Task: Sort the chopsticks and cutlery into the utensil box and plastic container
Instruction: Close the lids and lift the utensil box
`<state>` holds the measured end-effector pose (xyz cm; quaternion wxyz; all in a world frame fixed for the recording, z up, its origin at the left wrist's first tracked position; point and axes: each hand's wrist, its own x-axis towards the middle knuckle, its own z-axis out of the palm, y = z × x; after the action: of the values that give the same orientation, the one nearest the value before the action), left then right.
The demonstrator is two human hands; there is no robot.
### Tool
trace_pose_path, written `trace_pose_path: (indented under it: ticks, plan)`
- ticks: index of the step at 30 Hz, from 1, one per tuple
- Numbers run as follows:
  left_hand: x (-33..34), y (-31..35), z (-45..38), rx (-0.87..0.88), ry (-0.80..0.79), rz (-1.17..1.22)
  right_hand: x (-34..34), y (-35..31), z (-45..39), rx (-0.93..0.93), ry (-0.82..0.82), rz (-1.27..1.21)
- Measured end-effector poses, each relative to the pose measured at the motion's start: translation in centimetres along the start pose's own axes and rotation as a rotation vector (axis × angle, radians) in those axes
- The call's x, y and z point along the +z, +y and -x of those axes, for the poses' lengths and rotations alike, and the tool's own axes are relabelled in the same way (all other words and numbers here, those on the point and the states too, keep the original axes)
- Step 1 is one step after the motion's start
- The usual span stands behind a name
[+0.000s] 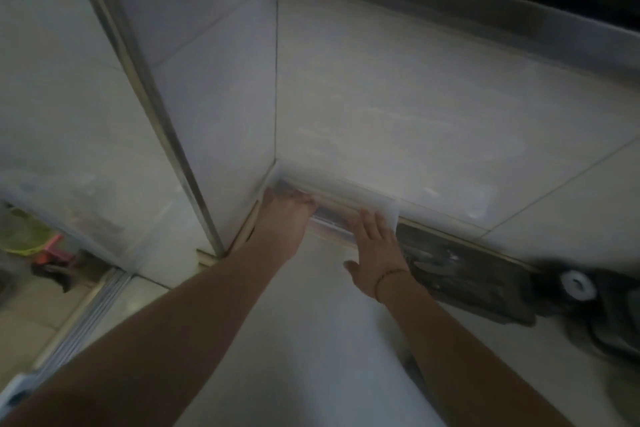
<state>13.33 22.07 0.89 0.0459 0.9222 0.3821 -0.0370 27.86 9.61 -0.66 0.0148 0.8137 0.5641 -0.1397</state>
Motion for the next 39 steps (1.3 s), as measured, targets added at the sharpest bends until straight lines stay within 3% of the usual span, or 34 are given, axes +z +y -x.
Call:
trace_pose_path:
  ticks: [3,5,7,9,11,12,13,15,17,19,21,26,30,34,39]
  plan:
    - [2.4,1.8,3.5,0.017,0.102,0.017,0.8,0.5,6.8,0.037,0.383,-0.152]
    - [5.1,4.1,6.6,0.147,0.204,0.139,2.1,2.5,12.8,0.106,0.536,-0.209]
    - [7.7,7.0,9.8,0.320,0.201,0.224,6.5,7.8,19.5,0.365,0.543,-0.139]
    - [9.5,9.6,12.3,0.414,0.135,0.314,9.2,11.3,24.4,0.598,0.390,-0.214]
    - [10.1,12.0,13.8,0.437,0.046,0.440,17.0,18.1,29.3,0.825,0.417,-0.497]
    - [9.9,13.2,14.2,0.437,-0.002,0.509,20.6,21.6,31.9,0.914,0.547,-0.508]
    - [9.6,14.5,14.5,0.423,-0.068,0.596,22.1,23.4,34.2,0.934,0.644,-0.640]
    - [9.1,16.9,14.9,0.296,-0.245,0.878,18.8,21.7,36.4,1.055,0.773,-0.879]
    - [8.7,18.6,14.8,0.083,-0.276,1.108,13.9,17.2,36.4,1.172,0.730,-1.014]
    - [8.8,19.4,14.5,-0.021,-0.210,1.115,9.2,13.6,34.5,1.316,0.623,-1.209]
    - [8.7,19.5,14.4,-0.057,-0.210,1.083,9.0,13.3,34.4,1.292,0.614,-1.204]
    - [7.5,18.5,14.3,-0.072,-0.219,1.141,9.0,12.3,34.8,1.233,0.777,-1.197]
    - [4.3,16.6,13.8,-0.070,-0.072,1.215,5.4,11.9,32.7,1.110,0.845,-1.252]
    - [0.2,12.4,11.8,-0.210,0.180,1.305,1.0,10.0,27.4,0.827,0.872,-1.237]
    - [-3.3,4.9,7.7,-0.480,0.336,1.560,-3.4,5.3,17.1,0.408,0.822,-1.180]
